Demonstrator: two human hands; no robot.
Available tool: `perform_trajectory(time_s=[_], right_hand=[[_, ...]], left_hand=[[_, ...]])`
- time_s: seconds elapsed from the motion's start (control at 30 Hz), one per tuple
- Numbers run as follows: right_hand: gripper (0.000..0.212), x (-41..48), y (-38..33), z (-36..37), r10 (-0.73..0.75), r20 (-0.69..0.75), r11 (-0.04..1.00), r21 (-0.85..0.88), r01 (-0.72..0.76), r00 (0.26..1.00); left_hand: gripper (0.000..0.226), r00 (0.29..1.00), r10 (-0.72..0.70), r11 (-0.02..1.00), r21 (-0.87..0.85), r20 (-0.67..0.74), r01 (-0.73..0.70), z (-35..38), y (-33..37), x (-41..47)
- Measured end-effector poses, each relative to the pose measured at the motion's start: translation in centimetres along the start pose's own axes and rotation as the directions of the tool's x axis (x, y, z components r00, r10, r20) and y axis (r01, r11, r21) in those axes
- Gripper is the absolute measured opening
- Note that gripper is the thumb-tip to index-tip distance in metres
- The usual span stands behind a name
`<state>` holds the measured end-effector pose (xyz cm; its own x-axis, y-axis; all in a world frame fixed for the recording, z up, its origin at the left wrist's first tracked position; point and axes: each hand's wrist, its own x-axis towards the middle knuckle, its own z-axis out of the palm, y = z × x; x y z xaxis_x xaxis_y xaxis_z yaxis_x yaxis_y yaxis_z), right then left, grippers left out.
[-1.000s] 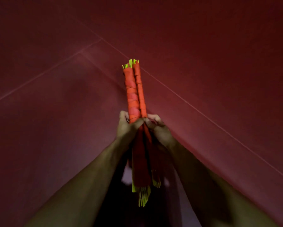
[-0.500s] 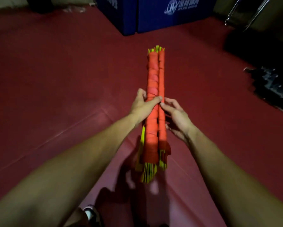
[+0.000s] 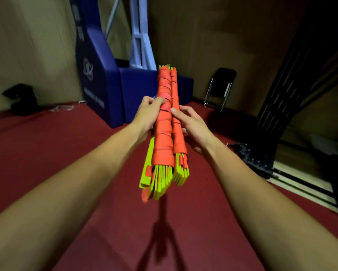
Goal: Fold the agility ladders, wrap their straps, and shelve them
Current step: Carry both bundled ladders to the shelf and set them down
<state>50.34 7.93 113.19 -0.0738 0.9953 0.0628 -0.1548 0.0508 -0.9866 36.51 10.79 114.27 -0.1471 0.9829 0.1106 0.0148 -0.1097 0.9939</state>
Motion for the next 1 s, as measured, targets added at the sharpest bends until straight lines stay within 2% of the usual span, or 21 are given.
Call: perform_trajectory(time_s=[0.17,0.3,0.37,0.47,0.73,0.87,1.0], right_hand=[[0.04,2.5,-7.0,-7.4,-0.058,-0.048,0.998,0.005,0.058,0.997],[0.053,6.1,-9.5,-14.5,-0.062,-0.096,0.997,0.032,0.065,0.993],[0.047,7.5,-10.5,-18.8,-0.065,-0.137,0.993,0.092,0.078,0.988],[0.044,8.9,-12.3,-26.7,-0.08,-0.211,0.994,0.055,0.093,0.974],[0.032,8.1,-18.5,-49.6,-0.094,-0.23,0.994,0.032,0.104,0.969],[0.045,5.2,-21.9,-61.8,-0.13,-0.269,0.991,-0.009,0.132,0.954],[0.047,2.8,-26.0,-73.6,-0.132,-0.3,0.991,-0.015,0.134,0.945]], left_hand=[[0.028,0.998,-0.008,0.998,-0.062,0.055,0.011,8.6,6.0,1.7],[0.03,0.998,-0.011,0.99,-0.141,0.07,0.021,17.1,7.6,5.1],[0.029,0.997,-0.002,0.983,-0.184,0.082,0.018,22.5,7.5,7.0],[0.029,0.994,-0.001,0.976,-0.214,0.106,0.024,31.4,7.1,8.6],[0.033,0.981,0.048,0.98,-0.197,0.186,-0.011,55.1,9.6,7.9],[0.052,0.971,0.063,0.976,-0.217,0.23,-0.012,67.7,11.4,4.2],[0.044,0.961,0.069,0.97,-0.244,0.27,-0.001,79.2,13.7,0.0]])
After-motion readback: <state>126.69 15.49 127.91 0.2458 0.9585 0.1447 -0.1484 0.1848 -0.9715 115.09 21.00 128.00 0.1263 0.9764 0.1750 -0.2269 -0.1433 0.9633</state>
